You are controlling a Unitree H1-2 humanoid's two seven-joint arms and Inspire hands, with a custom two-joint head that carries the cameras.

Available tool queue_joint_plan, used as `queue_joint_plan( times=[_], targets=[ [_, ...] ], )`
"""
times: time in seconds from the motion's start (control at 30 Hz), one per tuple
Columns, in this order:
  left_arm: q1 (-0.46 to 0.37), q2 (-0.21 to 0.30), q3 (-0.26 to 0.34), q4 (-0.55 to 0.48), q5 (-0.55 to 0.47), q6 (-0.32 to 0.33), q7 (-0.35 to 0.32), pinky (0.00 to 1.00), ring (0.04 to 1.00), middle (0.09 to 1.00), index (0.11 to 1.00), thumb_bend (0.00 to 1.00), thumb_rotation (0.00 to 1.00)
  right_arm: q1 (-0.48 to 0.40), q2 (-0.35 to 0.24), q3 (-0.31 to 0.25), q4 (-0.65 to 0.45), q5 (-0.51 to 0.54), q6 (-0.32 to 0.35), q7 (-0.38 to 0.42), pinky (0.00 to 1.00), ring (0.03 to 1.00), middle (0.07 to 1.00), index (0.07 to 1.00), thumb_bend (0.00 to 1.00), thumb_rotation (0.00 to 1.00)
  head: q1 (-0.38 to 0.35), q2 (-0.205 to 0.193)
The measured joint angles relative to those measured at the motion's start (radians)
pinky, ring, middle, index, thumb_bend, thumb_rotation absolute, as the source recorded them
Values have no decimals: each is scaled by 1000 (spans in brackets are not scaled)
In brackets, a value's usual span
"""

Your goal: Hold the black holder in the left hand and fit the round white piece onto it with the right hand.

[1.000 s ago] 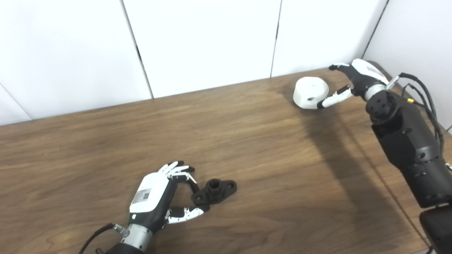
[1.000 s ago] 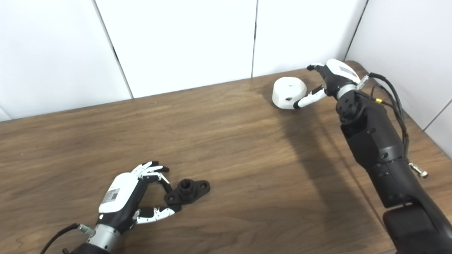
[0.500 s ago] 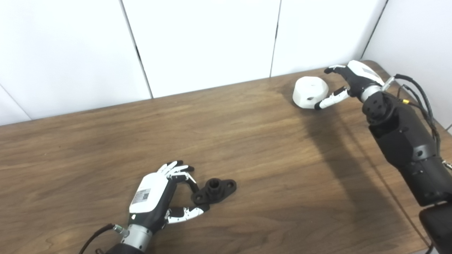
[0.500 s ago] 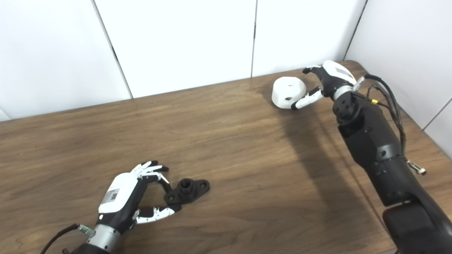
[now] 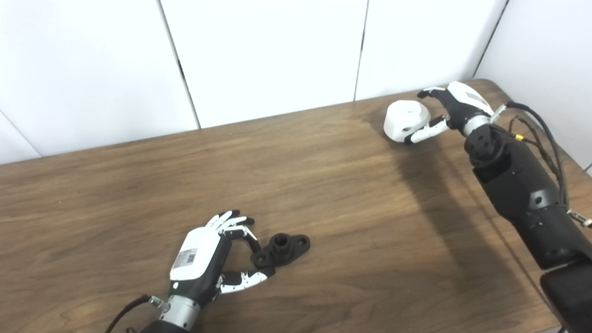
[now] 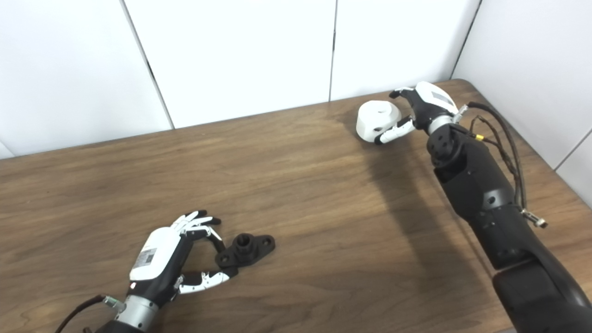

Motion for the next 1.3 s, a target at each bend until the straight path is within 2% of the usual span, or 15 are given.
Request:
queue_joint_plan(
  times=[0.37, 0.87, 1.3],
  targets=[
    [0, -1, -1, 0, 0, 1, 0, 922, 922, 813, 488, 517, 49, -18, 14, 25, 55, 17, -23, -35, 889, 947, 878, 824, 854, 275, 9, 0],
    [0, -7, -1, -1, 5, 6, -1, 926, 922, 817, 488, 517, 51, -41, 20, 36, 90, 27, -34, -46, 902, 948, 880, 813, 843, 274, 15, 3],
    [-1, -9, -6, -4, 6, 22, -2, 917, 922, 816, 488, 517, 51, -41, 17, 36, 88, 29, -34, -46, 915, 956, 880, 708, 798, 237, 17, 9]
  ],
)
